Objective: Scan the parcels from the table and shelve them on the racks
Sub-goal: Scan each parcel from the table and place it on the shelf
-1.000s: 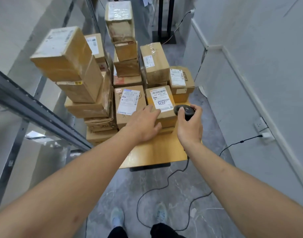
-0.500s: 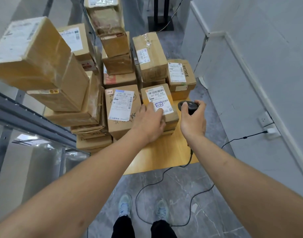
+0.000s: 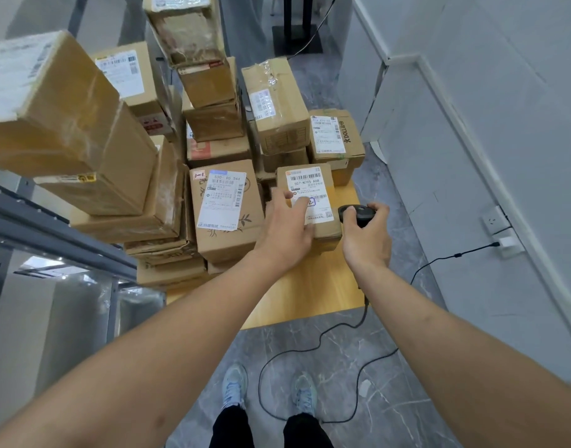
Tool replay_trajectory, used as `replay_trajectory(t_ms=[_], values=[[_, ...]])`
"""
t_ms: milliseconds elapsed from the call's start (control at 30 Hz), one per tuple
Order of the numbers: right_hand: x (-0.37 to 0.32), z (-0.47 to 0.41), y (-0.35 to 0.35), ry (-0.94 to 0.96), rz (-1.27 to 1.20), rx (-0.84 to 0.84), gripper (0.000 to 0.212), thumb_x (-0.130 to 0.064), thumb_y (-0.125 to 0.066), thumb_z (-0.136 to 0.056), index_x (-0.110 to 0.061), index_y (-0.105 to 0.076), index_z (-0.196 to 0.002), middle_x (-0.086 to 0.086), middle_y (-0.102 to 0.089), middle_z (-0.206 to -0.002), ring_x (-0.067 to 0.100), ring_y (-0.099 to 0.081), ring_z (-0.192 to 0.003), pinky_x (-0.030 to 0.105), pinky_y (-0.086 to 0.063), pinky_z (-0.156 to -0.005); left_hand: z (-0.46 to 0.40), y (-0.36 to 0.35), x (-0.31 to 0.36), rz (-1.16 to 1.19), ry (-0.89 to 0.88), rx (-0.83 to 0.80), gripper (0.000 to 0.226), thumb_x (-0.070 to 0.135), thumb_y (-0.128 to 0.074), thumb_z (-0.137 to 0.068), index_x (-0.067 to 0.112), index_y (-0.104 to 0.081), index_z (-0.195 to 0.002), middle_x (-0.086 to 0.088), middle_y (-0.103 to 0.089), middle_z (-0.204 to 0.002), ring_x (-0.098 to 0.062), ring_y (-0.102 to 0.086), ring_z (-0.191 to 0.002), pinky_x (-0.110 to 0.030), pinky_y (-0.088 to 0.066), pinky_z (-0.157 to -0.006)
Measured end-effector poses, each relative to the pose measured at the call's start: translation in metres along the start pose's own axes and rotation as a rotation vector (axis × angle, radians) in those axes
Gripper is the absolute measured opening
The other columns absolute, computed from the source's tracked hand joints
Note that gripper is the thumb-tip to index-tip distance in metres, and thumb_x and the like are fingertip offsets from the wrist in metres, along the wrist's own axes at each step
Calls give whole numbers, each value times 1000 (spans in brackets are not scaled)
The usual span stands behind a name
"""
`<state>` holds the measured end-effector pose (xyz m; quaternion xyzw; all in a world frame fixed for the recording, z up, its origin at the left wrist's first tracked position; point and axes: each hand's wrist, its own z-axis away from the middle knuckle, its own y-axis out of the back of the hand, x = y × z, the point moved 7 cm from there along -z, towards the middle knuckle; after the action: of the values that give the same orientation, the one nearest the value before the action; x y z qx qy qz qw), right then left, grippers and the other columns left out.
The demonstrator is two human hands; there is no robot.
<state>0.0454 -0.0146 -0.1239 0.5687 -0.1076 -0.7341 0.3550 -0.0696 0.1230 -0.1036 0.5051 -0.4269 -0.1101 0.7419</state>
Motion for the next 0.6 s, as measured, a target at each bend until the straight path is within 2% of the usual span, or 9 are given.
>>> replay_trajectory(t_ms=[133, 233, 300, 333, 400, 467, 600], values=[[4, -2, 8, -16, 14, 34, 33, -50, -49, -105, -34, -42, -133, -1, -62, -103, 25, -59, -92, 37, -44, -74, -3, -3, -5, 139, 109, 28, 72, 21, -75, -93, 11, -35, -152, -14, -31, -145, -33, -43, -135, -36, -36, -116], [6, -5, 13, -22, 20, 67, 35, -50, -49, -105, -32, -43, -135, -2, -61, -100, 26, -59, -91, 37, -44, -76, -5, -15, -8, 246, 261, -34, 89, 32, -75, -95, 8, -19, -159, -18, -35, -151, -36, -43, -139, -42, -38, -115], [8, -7, 15, -33, 23, 77, 36, -50, -49, -105, -31, -43, -135, -4, -59, -98, 25, -59, -91, 39, -47, -78, -6, -29, -12, 348, 350, -86, 95, 40, -74, -95, 6, -15, -161, -17, -44, -152, -36, -46, -139, -44, -41, -113], [9, -8, 15, -37, 25, 78, 37, -50, -50, -104, -31, -43, -135, -5, -58, -95, 25, -58, -91, 39, -48, -78, -6, -36, -13, 430, 382, -95, 96, 42, -74, -94, 10, -14, -162, -12, -51, -151, -34, -49, -138, -44, -44, -111], [11, -8, 14, -39, 24, 71, 36, -51, -50, -104, -32, -43, -134, -9, -56, -89, 23, -58, -88, 39, -48, -77, -3, -46, -18, 606, 446, -99, 101, 52, -72, -89, 30, -9, -164, 2, -58, -148, -28, -55, -133, -47, -46, -111], [13, -6, 12, -38, 20, 60, 35, -51, -50, -104, -32, -43, -133, -11, -57, -89, 19, -60, -85, 38, -49, -74, -1, -52, -22, 720, 491, -95, 96, 56, -64, -86, 48, -7, -162, 12, -57, -149, -25, -56, -131, -46, -46, -111], [21, -3, 15, -76, -33, 70, 32, -50, -50, -104, -33, -43, -130, -9, -59, -93, 17, -61, -84, 38, -53, -71, 1, -52, -22, 860, 509, -93, 73, 44, -55, -101, 57, -15, -160, 16, -52, -151, -19, -51, -131, -34, -38, -101]])
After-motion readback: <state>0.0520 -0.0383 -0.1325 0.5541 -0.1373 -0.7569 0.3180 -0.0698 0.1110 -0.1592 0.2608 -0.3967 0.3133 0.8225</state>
